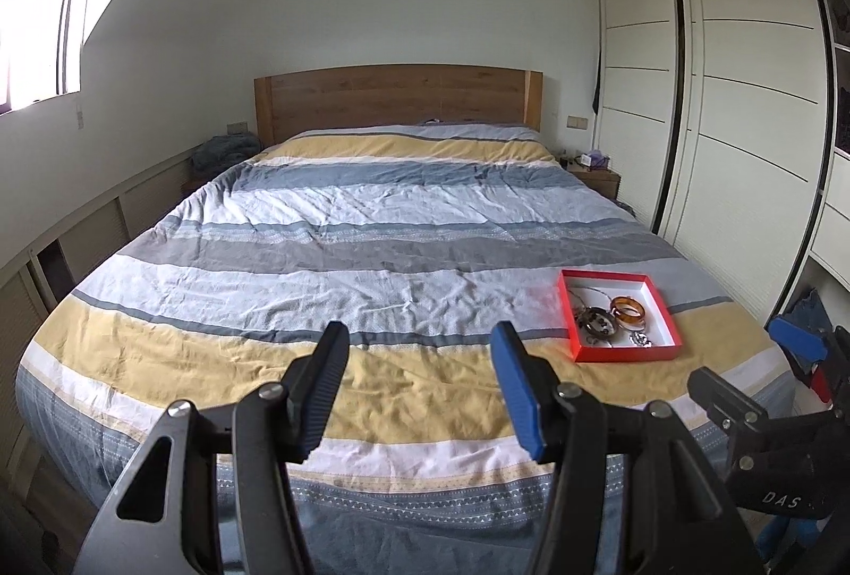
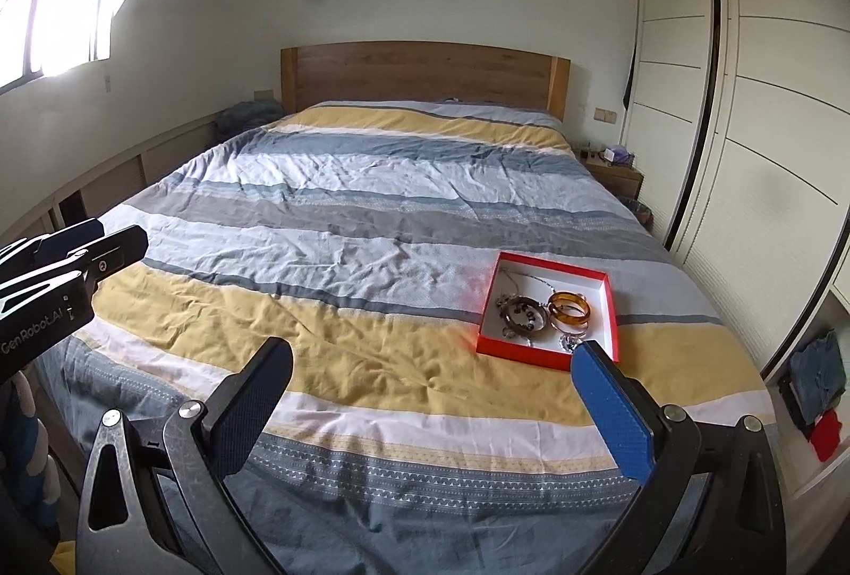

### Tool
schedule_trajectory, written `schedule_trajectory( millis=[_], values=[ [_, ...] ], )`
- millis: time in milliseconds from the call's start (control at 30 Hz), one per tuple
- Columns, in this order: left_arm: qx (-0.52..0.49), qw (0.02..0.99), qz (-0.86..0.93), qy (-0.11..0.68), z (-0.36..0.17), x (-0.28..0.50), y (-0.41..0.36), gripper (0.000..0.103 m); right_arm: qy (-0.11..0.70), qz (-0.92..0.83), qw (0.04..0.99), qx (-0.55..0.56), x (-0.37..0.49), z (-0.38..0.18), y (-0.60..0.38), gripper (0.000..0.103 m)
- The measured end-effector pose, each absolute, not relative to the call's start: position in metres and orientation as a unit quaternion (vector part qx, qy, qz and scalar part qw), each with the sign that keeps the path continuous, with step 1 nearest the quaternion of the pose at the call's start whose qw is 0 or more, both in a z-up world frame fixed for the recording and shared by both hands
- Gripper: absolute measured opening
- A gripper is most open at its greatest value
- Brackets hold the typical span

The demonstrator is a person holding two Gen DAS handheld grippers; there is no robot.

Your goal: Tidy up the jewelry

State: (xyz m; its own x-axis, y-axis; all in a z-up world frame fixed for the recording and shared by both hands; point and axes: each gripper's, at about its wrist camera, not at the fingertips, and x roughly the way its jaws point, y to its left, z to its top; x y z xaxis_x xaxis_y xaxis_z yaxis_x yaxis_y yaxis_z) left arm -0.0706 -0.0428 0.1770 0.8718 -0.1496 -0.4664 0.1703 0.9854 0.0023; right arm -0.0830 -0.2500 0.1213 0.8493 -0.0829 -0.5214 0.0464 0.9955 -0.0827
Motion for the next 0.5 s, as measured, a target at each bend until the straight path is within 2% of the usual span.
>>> schedule_trajectory(
  millis=[500],
  values=[
    [0.018, 0.964, -0.094, 0.249, 0.1704, -0.0699, -0.0439, 0.053, 0.274, -0.042, 0.96, -0.027, -0.0856, 0.1169, -0.2503, 0.103]
  ],
)
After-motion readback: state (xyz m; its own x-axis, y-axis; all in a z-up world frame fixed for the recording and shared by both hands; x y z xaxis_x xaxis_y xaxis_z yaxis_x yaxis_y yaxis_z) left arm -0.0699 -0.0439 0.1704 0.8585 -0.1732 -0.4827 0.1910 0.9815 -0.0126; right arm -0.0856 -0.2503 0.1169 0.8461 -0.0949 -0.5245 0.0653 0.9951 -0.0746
